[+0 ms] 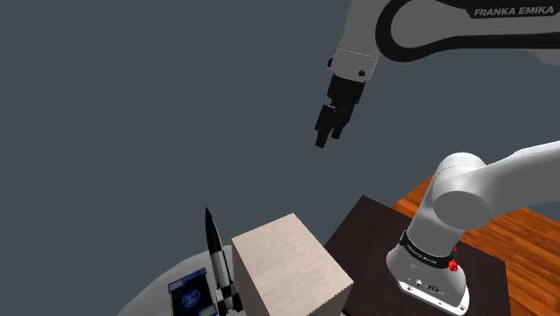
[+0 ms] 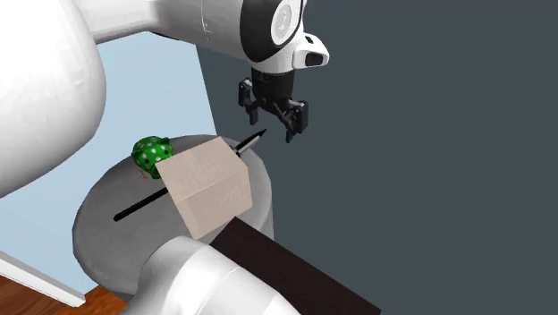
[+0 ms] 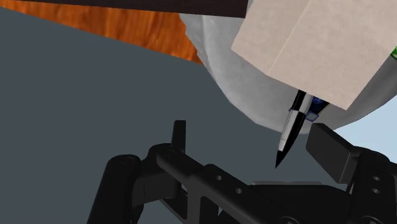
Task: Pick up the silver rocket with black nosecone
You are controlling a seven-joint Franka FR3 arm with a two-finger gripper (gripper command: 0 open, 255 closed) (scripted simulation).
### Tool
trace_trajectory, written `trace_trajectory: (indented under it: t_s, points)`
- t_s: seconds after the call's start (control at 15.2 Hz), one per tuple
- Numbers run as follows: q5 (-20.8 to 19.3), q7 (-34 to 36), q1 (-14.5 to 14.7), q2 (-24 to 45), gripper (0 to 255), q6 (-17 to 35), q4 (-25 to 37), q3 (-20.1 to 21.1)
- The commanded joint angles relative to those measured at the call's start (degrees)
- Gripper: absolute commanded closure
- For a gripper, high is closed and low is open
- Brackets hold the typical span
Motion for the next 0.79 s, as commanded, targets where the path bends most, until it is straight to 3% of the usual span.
trace_trajectory:
  t_s: [0.0,0.4,0.73]
  points:
    - [2.1,2.9,0.4,0.8,0,4.7,-2.3,2.9]
    - [7.6,11.0,1.2,5.8,0,18.8,-7.0,12.1]
    - [10.2,18.4,0.1,14.0,0,31.6,-7.7,20.8]
